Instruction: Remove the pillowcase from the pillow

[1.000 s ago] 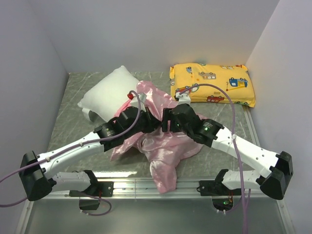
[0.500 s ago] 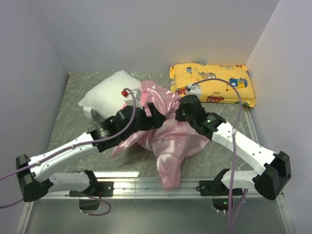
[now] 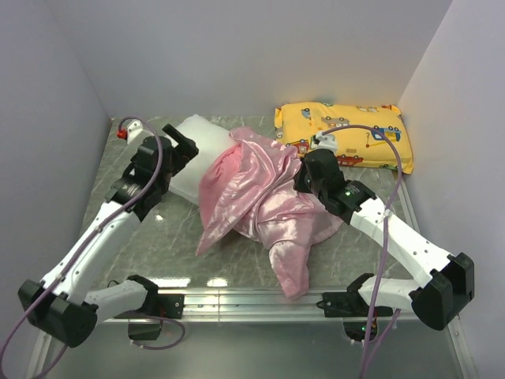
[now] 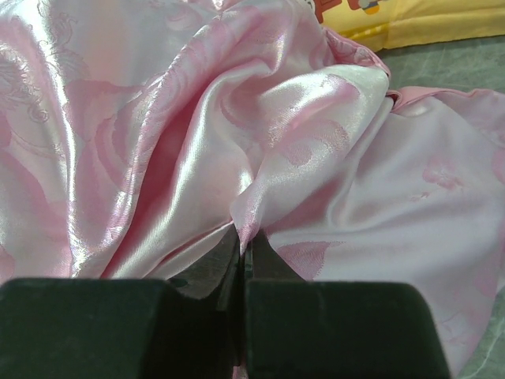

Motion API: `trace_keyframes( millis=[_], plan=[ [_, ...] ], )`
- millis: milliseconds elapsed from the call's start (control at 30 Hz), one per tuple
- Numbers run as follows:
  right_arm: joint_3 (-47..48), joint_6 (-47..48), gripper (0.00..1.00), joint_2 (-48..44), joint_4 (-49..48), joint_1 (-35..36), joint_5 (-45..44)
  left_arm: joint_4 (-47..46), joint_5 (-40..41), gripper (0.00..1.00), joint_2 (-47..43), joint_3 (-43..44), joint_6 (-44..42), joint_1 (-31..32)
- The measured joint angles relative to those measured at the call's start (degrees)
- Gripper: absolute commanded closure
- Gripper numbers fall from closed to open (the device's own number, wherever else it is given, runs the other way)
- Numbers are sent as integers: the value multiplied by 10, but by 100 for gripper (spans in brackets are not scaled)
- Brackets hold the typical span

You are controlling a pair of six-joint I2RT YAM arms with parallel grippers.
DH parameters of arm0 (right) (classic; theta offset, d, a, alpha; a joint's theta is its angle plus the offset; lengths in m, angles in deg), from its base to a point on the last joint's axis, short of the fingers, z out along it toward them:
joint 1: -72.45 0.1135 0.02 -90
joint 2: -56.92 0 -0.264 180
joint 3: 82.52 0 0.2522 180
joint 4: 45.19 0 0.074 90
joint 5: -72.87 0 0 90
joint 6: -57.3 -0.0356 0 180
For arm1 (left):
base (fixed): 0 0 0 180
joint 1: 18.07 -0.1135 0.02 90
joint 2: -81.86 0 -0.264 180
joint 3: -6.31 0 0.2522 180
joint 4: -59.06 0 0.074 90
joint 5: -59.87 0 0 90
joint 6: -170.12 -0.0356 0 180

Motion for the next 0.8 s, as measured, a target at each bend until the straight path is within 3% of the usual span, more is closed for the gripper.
trace_keyframes(
  millis=[333, 367, 467, 500, 800],
  plan=[
    [0, 10, 100, 8, -1, 23, 1, -87, -137, 2, 160, -37, 76, -101],
    [0, 11, 100, 8, -1, 23, 0, -96, -155, 7, 179, -36, 80, -109],
    [0, 15, 100, 8, -1, 23, -1, -111, -206, 61, 226, -28, 95, -126],
    [0, 15, 100, 8, -1, 23, -2, -118, -225, 99, 239, -24, 96, -134],
    [3, 17, 100, -7, 8, -9, 0, -144, -361, 100, 243, -24, 116, -239]
  ],
)
